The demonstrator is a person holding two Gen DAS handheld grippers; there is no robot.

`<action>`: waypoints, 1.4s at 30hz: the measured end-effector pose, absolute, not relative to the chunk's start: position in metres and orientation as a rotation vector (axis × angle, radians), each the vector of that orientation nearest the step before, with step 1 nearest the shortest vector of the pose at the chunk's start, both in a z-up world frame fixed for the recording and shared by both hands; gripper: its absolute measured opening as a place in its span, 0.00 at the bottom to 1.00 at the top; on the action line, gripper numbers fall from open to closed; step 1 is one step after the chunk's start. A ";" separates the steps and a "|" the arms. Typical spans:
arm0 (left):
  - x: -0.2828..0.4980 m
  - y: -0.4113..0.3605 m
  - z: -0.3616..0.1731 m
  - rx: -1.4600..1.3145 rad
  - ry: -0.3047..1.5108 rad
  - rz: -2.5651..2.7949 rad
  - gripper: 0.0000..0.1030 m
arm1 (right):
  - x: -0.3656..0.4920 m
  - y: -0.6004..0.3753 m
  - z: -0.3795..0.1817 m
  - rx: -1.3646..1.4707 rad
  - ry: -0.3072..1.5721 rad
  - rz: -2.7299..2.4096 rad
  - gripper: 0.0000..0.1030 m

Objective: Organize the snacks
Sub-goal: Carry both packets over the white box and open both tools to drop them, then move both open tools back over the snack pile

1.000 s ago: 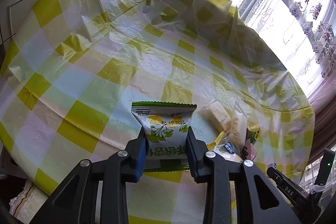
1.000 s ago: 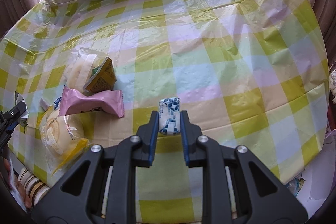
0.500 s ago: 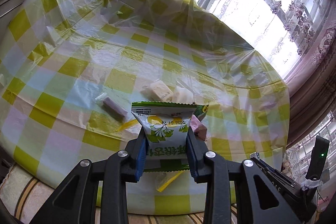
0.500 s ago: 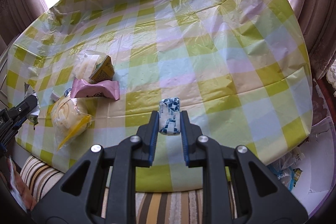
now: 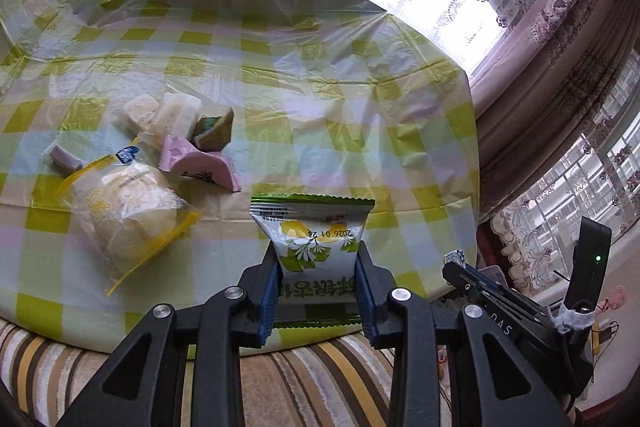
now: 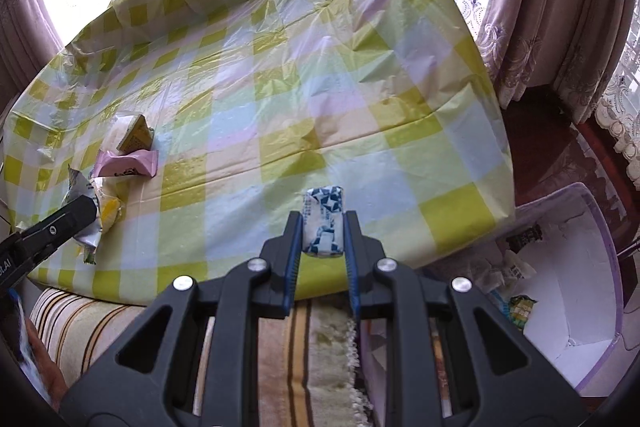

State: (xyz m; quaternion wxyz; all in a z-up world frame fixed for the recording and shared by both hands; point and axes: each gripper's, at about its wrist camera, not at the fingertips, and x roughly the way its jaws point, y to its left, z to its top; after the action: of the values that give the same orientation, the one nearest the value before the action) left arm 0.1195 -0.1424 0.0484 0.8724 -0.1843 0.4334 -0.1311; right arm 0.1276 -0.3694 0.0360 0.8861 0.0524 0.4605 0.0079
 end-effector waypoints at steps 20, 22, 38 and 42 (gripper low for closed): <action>0.123 -0.302 0.037 -0.231 1.079 -0.654 0.34 | 0.089 -0.541 0.033 0.245 0.930 -0.325 0.23; 0.122 -0.314 0.037 -0.216 1.085 -0.684 0.34 | 0.087 -0.551 0.035 0.250 0.923 -0.351 0.23; 0.135 -0.302 0.044 -0.256 1.055 -0.636 0.63 | 0.088 -0.551 0.054 0.163 0.882 -0.442 0.77; 0.131 -0.296 0.066 -0.138 0.960 -0.507 0.74 | 0.096 -0.533 0.062 0.092 0.881 -0.475 0.82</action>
State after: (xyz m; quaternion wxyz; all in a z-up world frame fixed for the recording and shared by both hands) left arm 0.1309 -0.2964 0.0655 0.8540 -0.0655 0.4564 -0.2410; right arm 0.0959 -0.5327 0.0616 0.8763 0.0440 0.4223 -0.2275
